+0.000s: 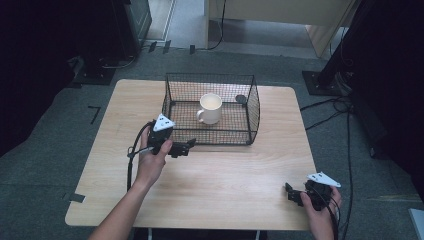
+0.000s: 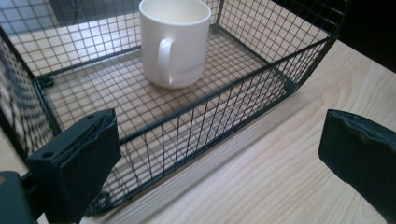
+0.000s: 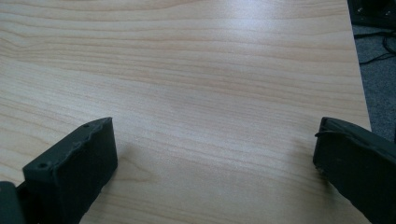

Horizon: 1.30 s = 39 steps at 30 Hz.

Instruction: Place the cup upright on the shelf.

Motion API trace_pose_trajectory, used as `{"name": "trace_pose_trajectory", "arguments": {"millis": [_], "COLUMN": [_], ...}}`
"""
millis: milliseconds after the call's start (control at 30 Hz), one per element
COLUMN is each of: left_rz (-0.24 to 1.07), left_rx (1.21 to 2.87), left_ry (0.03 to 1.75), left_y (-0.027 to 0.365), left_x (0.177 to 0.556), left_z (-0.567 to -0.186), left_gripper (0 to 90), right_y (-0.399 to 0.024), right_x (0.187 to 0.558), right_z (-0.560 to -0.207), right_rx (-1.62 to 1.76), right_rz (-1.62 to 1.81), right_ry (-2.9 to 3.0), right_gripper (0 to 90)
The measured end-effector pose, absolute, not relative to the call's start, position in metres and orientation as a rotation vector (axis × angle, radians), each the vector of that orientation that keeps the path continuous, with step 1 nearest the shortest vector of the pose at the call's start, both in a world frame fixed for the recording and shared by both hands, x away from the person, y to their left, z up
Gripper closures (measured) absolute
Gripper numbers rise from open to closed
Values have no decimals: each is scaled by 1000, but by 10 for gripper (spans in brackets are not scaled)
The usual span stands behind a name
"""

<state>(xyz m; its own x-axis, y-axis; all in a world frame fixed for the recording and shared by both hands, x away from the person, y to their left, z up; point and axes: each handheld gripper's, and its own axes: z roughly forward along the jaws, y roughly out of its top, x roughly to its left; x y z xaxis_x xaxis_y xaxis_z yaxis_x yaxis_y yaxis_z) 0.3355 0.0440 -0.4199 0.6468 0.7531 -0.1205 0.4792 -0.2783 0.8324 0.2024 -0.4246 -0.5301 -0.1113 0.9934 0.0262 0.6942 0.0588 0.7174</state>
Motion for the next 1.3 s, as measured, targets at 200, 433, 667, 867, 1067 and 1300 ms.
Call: {"name": "trace_pose_trajectory", "arguments": {"millis": [200, 433, 667, 867, 1067, 1300], "left_rz": [380, 393, 394, 378, 384, 391], "left_rx": [1932, 1924, 1930, 1923, 1926, 1922], "left_ry": [973, 997, 1022, 1074, 1115, 1160], "left_y": [57, 76, 95, 115, 134, 155], "left_x": [326, 317, 306, 299, 293, 286], "left_z": [-428, -436, -451, -467, -478, -490], "left_gripper": [0, 0, 0, 0, 0, 0], "right_y": [-425, -425, -425, -425, -425, -425], "right_x": [202, 202, 202, 202, 202, 202], "right_z": [-530, -530, -530, -530, -530, -530], "right_rx": [1681, 1681, 1679, 1679, 1679, 1679], "right_rz": [812, 812, 811, 812, 812, 812], "right_ry": [1859, 1859, 1861, 1860, 1860, 1859], "right_gripper": [0, 0, 0, 0, 0, 0]}}
